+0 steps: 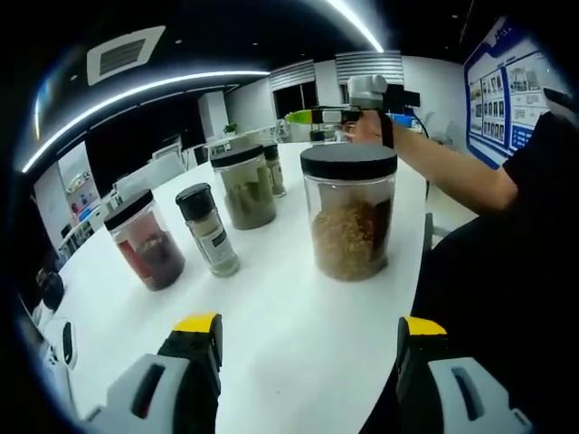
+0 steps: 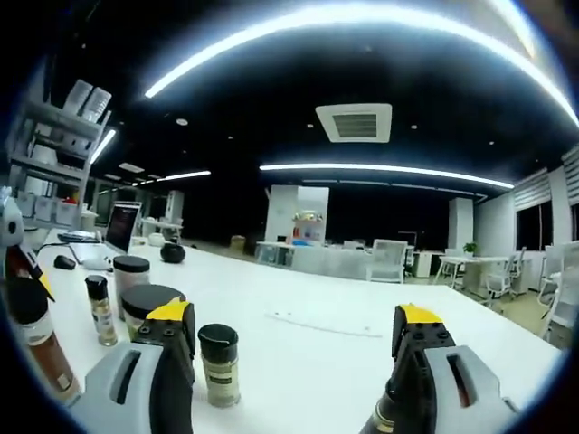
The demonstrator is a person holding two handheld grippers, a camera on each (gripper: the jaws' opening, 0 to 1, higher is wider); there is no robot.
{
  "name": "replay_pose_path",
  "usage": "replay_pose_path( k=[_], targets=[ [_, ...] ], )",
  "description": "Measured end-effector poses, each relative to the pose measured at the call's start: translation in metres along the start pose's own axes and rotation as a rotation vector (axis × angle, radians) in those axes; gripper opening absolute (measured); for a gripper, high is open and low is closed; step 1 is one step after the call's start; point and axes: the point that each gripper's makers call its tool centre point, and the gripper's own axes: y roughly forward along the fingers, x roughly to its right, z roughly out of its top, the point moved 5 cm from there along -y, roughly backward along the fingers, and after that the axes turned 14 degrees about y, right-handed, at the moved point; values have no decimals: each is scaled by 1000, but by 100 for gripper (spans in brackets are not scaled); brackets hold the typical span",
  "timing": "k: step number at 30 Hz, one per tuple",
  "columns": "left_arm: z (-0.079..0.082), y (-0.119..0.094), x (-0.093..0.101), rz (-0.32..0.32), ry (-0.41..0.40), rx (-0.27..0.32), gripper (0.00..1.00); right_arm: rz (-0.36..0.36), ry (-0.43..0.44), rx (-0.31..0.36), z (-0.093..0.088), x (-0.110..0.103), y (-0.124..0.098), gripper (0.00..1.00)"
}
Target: Pick up the mixed condiments and ingredients on the table and sort them into separate groups
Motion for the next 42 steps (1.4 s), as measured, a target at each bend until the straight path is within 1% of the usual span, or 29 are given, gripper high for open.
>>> replay_pose_path(
  k=[9,12,19,29,33,42],
  targets=[
    [-1,1,0,-3,1,-4,78,25,14,-20,-3,-12,12,87],
    [0,1,2,-9,7,0,78,24,15,-30,-8,-15,15,84],
    [-2,2,2,-9,6,-7,78,41,13,-63,-20,-24,24,83],
    [-4,3,0,-3,8,-18,78,53,14,-105,-37,-29,32,82],
    [-4,2,-1,2,4,-14,78,57,8,-127,-45,-31,34,81],
    [-4,4,0,0,7,-24,78,59,-2,-186,-63,-32,37,76]
  ],
)
